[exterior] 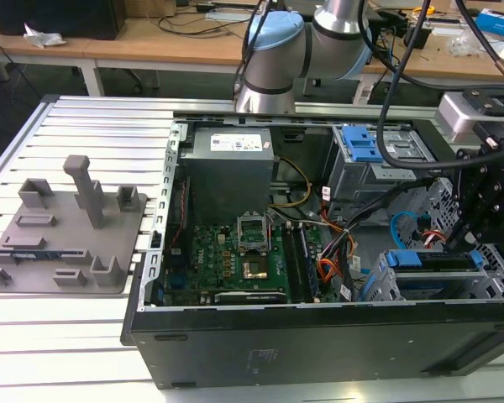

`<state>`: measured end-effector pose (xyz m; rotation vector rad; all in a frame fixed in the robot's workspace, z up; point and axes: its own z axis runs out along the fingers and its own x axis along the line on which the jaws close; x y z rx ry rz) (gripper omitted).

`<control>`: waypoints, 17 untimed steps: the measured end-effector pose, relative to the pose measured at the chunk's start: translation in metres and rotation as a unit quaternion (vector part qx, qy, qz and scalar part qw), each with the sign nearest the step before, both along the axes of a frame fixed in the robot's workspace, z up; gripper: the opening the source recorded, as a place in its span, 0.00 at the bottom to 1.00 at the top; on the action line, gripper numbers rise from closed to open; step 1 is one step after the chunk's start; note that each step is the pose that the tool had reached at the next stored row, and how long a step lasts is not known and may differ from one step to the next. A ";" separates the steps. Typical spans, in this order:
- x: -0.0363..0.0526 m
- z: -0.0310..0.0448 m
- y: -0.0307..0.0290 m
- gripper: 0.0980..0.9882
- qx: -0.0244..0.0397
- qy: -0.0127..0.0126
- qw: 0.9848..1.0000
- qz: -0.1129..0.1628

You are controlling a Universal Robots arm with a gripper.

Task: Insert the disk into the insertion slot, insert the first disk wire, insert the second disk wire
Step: 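Insert the first disk wire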

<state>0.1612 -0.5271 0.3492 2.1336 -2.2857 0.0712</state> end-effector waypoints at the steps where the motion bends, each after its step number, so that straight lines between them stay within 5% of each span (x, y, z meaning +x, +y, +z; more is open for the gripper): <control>1: 0.0000 -0.0002 0.0000 0.07 0.000 0.000 1.000 0.000; 17: 0.0004 -0.0062 -0.0001 0.07 0.000 0.000 1.000 0.000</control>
